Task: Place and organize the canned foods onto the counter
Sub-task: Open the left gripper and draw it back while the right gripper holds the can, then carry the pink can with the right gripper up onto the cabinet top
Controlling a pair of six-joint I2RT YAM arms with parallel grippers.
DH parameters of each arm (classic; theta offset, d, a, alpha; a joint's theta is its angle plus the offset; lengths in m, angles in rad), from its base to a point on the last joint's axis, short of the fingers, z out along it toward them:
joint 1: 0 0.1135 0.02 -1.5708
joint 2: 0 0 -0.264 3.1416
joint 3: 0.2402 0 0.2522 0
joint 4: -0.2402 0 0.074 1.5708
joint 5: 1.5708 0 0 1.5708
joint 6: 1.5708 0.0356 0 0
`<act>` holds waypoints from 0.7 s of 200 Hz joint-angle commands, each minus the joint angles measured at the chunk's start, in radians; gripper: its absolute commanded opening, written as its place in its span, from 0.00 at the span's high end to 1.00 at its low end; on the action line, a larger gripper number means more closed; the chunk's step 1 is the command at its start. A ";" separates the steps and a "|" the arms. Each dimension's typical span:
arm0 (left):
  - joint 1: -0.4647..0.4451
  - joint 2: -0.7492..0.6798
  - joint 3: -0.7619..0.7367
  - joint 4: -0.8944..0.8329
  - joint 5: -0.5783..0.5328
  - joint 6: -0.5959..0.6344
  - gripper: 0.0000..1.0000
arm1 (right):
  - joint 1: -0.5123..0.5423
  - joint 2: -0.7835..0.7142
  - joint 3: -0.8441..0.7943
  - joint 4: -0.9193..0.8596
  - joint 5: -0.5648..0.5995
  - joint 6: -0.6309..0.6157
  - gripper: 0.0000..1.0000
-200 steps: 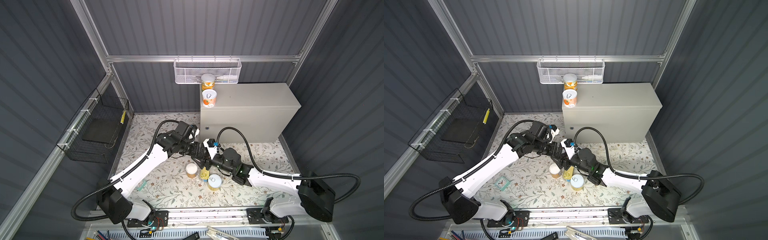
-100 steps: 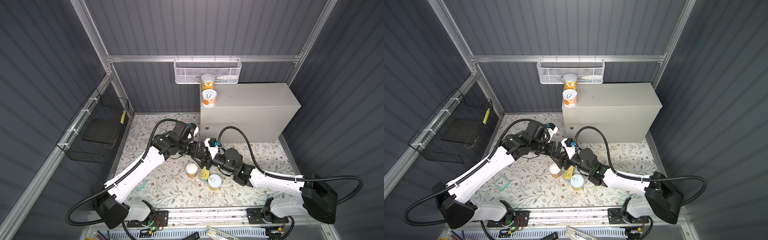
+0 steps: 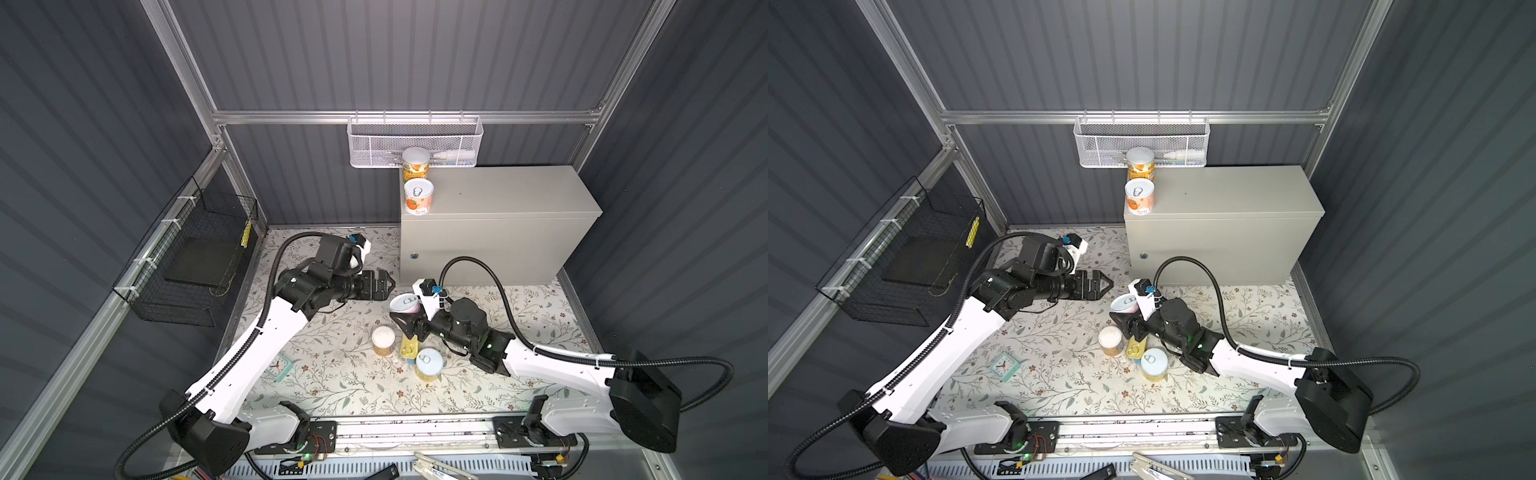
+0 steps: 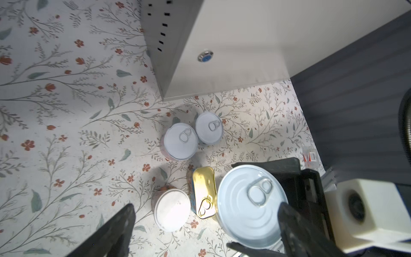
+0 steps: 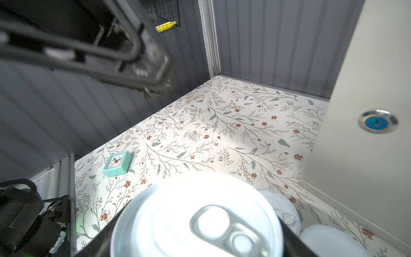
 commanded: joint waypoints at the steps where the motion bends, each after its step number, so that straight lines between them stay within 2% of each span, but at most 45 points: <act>1: 0.016 -0.034 -0.030 0.004 0.013 0.008 0.00 | -0.001 -0.064 0.023 0.000 0.043 -0.021 0.36; 60: 0.036 -0.124 -0.145 0.050 -0.047 0.045 0.00 | -0.020 -0.248 0.117 -0.273 0.157 -0.095 0.36; 94: 0.041 -0.155 -0.203 0.073 -0.077 0.081 0.00 | -0.047 -0.328 0.230 -0.426 0.203 -0.136 0.36; 115: 0.042 -0.175 -0.245 0.103 -0.131 0.100 0.00 | -0.066 -0.352 0.301 -0.472 0.194 -0.175 0.35; 140: 0.043 -0.201 -0.294 0.153 -0.143 0.104 0.00 | -0.116 -0.343 0.419 -0.539 0.165 -0.199 0.35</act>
